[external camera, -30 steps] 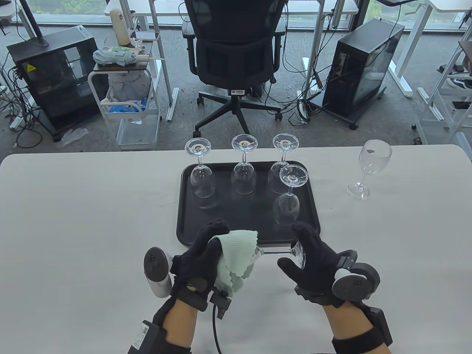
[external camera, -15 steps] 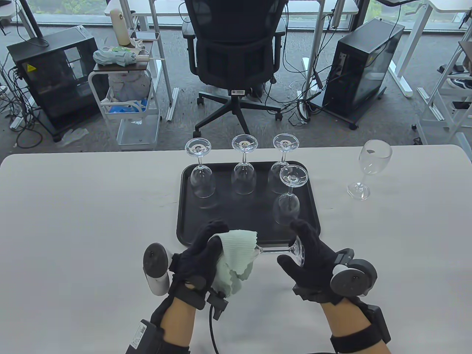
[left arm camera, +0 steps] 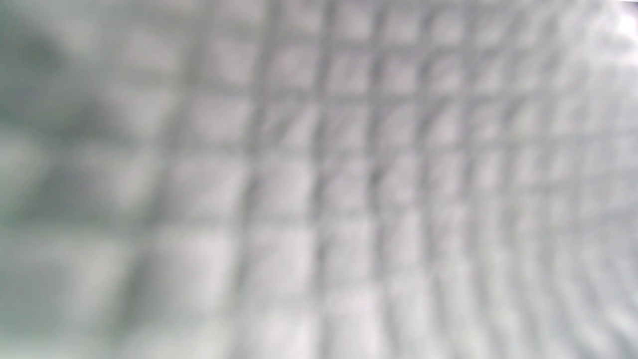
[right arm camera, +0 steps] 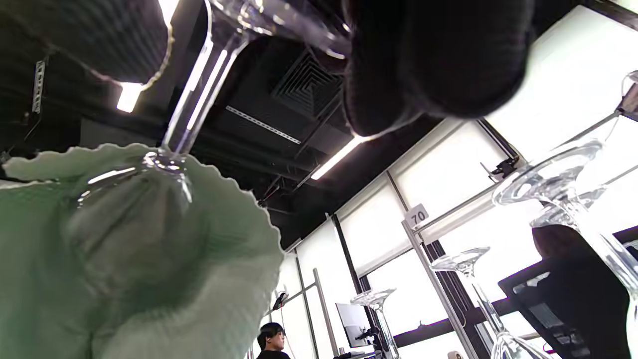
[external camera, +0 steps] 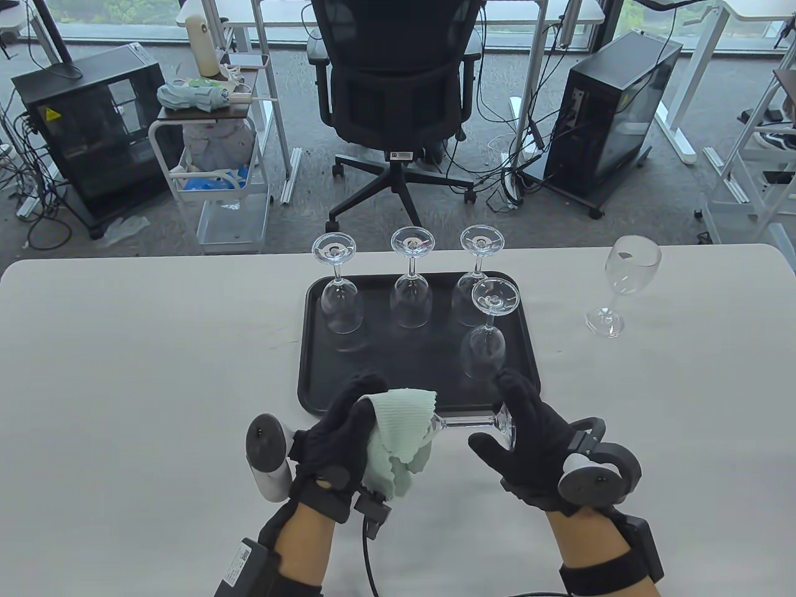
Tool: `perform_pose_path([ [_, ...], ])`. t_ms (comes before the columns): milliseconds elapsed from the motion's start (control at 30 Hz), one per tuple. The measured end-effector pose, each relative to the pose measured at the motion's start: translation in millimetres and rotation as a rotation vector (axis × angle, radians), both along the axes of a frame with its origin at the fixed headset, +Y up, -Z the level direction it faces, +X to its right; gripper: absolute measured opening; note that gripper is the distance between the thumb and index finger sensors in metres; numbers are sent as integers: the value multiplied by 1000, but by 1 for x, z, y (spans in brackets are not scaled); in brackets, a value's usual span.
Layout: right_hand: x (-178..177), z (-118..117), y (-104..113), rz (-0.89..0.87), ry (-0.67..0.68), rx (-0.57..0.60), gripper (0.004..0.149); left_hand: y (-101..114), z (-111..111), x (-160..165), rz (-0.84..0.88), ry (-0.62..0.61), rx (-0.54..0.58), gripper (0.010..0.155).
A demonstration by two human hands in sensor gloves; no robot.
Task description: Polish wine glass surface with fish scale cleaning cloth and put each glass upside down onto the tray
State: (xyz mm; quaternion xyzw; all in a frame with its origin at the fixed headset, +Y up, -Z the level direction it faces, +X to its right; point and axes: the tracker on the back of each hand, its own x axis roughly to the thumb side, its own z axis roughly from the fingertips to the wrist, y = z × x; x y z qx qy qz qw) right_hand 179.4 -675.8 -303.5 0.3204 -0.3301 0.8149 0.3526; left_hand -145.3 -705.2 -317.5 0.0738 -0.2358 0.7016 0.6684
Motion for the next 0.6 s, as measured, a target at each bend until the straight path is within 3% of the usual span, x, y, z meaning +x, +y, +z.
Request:
perform_pose_path([
  [100,2,-8,-6,-197,50,-298,77,4,3,3,-31,35,111,58],
  [133,3,-12,-9,-238,70,-454,77,6,5,3,-65,81,142,57],
  [167,4,-12,-10,-229,128,-511,79,7,5,2,-92,108,150,57],
  [200,3,-11,-9,-183,156,-419,83,8,4,1,-82,93,154,56],
  [300,1,-5,-3,4,45,-91,88,6,2,-2,-42,70,77,56],
  [367,0,-3,-2,68,3,51,91,5,1,-3,-29,32,19,56],
  [467,0,-6,-6,-45,32,-61,84,6,2,-1,-49,40,46,57],
  [567,1,-14,-13,-241,96,-411,78,10,5,1,-92,89,154,57],
  [600,1,-14,-14,-247,124,-452,79,11,5,0,-105,107,171,57],
])
